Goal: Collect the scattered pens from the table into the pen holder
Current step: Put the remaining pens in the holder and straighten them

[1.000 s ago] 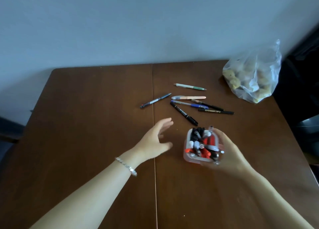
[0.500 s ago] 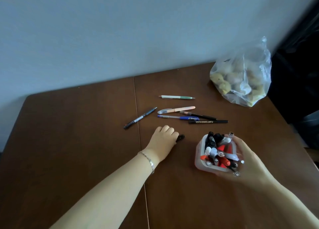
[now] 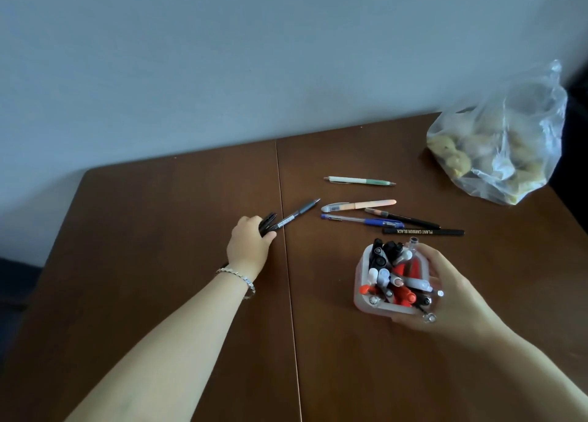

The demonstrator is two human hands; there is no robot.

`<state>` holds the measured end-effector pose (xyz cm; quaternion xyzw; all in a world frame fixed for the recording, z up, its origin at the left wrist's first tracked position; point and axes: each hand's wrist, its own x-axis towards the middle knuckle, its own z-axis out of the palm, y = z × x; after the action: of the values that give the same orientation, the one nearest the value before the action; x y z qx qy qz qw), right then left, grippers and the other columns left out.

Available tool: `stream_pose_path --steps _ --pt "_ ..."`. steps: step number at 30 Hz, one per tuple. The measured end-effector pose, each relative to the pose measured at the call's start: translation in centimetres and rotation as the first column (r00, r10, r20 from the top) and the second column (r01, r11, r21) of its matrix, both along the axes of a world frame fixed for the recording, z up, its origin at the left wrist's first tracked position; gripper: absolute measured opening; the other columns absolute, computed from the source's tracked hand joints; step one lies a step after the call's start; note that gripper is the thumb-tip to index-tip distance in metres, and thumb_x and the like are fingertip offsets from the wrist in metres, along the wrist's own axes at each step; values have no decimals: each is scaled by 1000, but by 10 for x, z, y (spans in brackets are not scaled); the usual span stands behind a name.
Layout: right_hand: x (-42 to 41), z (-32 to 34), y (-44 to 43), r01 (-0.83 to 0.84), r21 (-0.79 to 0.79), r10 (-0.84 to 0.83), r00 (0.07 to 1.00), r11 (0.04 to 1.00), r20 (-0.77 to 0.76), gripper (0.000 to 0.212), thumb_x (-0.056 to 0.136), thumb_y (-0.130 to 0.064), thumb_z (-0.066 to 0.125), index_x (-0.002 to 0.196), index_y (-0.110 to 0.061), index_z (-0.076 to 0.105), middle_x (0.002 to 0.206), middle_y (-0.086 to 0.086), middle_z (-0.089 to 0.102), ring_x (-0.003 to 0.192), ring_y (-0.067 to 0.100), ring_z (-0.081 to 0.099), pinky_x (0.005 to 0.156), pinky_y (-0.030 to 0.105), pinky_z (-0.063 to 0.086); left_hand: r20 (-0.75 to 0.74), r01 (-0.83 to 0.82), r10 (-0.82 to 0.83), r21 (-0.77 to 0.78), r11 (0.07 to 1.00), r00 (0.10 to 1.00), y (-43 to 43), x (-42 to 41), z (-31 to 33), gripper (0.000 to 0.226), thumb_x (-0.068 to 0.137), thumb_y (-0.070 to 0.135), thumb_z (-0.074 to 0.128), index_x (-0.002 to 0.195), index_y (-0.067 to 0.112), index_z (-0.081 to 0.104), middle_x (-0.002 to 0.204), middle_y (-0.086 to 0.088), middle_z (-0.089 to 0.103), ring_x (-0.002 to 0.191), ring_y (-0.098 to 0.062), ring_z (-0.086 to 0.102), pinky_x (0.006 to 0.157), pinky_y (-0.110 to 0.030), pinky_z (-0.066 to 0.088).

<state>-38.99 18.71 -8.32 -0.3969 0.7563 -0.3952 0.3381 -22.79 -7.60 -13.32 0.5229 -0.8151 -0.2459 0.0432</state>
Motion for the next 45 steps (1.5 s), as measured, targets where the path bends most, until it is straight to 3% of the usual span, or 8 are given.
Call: stream_pose_path --steps 6,11,15,19,28,35,39,45 --pt "-2 -6 2 -6 17 6 1000 1000 18 95 45 -17 92 112 -53 34 114 -15 58 97 -7 59 67 7 50 -219 28 -61 -151 988 974 17 20 19 19 89 26 56 94 9 61 86 -8 61 84 -26 55 63 -38 50" --pt "2 -1 -1 38 57 -38 999 998 4 91 35 -46 83 109 -61 33 111 -27 55 100 -8 57 69 13 49 -639 -186 148 8 983 755 39 42 86 6 81 12 67 81 15 62 73 5 61 66 0 58 60 -6 43" --pt "7 12 -4 50 61 -51 999 997 15 98 20 -68 80 106 -60 34 107 -27 55 101 -11 55 67 9 48 -727 -214 280 185 959 627 50 51 112 13 85 21 64 74 29 61 59 14 53 57 -3 49 66 -23 40" --pt "11 20 -6 56 59 -57 998 997 12 88 25 -59 78 103 -56 36 110 -23 54 101 -10 55 71 9 43 -782 -72 229 230 970 580 74 43 124 19 96 19 43 86 33 50 81 15 65 81 -4 61 76 -29 44" --pt "9 19 -4 60 82 -61 998 995 0 96 33 -60 76 117 -42 32 111 -25 47 103 2 52 87 20 40 -949 317 164 249 915 270 122 -37 155 16 91 13 37 92 26 48 69 12 54 75 -7 61 91 -33 50" --pt "10 20 -2 76 45 -77 997 996 22 89 32 -58 71 112 -43 34 116 -10 52 109 9 52 96 29 43 -888 398 44 249 883 458 152 -60 114 23 94 0 42 87 21 51 89 1 63 103 -18 65 95 -31 49" --pt "7 16 -1 57 38 -57 998 998 12 93 41 -45 83 121 -36 36 121 -9 52 114 13 53 98 35 44 -716 480 -280 87 873 639 156 -50 100 20 88 3 54 87 23 57 97 14 65 101 2 60 89 -12 45" --pt "6 15 0 67 68 -69 997 995 17 103 32 -60 68 126 -31 38 121 -12 49 111 8 50 95 28 42 -688 402 -375 -131 906 621 144 -37 99 58 83 6 63 126 35 38 122 5 56 105 -11 64 89 -21 53"
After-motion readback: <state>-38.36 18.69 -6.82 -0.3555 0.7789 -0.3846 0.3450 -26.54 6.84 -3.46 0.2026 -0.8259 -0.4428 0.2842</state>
